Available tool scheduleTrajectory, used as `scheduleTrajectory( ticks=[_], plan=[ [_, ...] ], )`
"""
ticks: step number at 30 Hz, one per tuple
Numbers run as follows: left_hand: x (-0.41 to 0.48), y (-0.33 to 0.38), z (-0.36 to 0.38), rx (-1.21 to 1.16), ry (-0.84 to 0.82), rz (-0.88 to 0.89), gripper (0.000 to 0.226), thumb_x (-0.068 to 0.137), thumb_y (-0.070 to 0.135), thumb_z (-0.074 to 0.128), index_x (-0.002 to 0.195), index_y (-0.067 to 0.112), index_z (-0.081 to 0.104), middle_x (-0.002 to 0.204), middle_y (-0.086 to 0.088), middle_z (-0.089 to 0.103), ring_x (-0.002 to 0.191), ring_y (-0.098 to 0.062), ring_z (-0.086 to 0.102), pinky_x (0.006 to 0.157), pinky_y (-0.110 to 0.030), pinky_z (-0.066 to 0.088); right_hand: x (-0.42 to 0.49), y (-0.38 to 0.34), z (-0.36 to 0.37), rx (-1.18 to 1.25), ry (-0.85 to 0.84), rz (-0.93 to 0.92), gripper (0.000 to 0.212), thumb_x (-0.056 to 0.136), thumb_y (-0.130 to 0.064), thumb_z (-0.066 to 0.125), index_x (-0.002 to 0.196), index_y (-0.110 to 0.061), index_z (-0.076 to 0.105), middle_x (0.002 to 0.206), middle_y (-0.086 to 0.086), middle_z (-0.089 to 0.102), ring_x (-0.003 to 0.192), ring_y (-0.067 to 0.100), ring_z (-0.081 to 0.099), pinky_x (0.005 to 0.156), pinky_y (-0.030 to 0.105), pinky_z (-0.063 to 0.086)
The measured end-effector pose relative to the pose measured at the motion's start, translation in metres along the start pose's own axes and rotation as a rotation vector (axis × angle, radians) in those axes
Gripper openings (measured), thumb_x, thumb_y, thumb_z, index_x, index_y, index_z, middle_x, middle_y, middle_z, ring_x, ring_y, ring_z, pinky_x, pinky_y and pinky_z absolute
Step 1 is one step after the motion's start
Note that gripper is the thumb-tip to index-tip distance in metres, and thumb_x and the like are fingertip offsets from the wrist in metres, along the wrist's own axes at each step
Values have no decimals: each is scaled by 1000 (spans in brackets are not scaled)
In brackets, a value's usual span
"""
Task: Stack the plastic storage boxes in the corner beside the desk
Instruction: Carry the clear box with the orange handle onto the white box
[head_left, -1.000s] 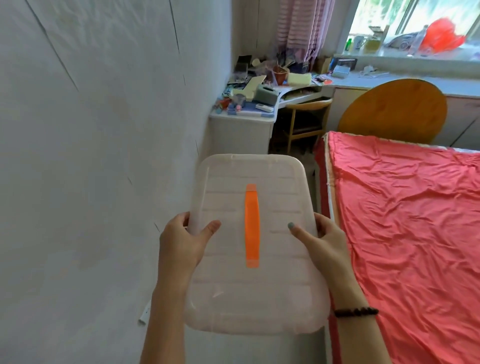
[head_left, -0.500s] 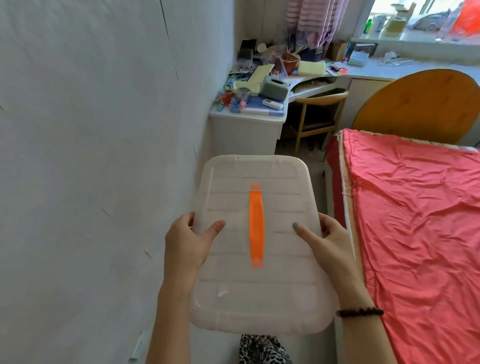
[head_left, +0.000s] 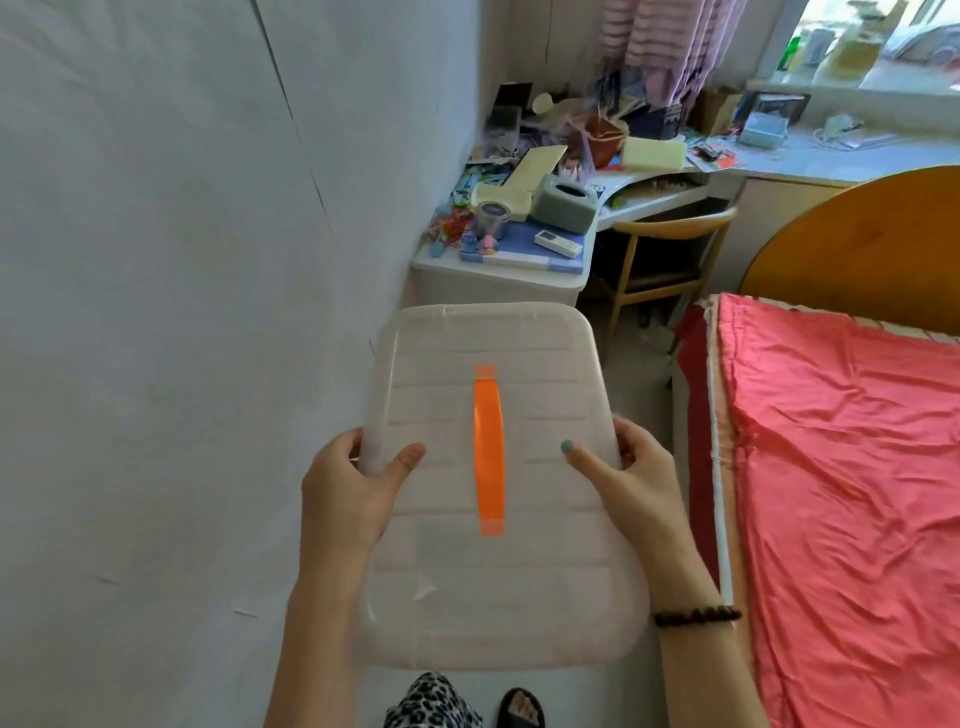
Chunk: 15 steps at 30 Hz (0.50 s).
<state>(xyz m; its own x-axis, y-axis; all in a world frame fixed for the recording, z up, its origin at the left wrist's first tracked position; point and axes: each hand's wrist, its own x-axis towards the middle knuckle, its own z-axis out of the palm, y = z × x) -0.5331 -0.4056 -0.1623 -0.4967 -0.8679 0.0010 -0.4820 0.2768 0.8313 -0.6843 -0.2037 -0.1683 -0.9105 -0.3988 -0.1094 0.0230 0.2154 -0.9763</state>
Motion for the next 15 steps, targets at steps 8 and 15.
scheduleTrajectory(
  ticks=[8, 15],
  plan=[
    [103, 9, 39, 2, -48, -14, 38, 68, 50, 77, 93, 28, 60, 82, 16, 62, 77, -1, 58, 59, -14, 38, 98, 0, 31, 6, 21, 51, 34, 75, -32, 80, 102, -34, 60, 95, -12, 68, 81, -5, 66, 55, 10, 52],
    [227, 8, 80, -11, -119, -18, 51, 69, 51, 76, 107, 21, 62, 93, 13, 62, 84, -10, 58, 65, -18, 39, 200, -8, 77, 12, 98, 96, 30, 75, -29, 81, 93, -40, 59, 92, -13, 69, 81, -6, 66, 56, 10, 52]
  ],
)
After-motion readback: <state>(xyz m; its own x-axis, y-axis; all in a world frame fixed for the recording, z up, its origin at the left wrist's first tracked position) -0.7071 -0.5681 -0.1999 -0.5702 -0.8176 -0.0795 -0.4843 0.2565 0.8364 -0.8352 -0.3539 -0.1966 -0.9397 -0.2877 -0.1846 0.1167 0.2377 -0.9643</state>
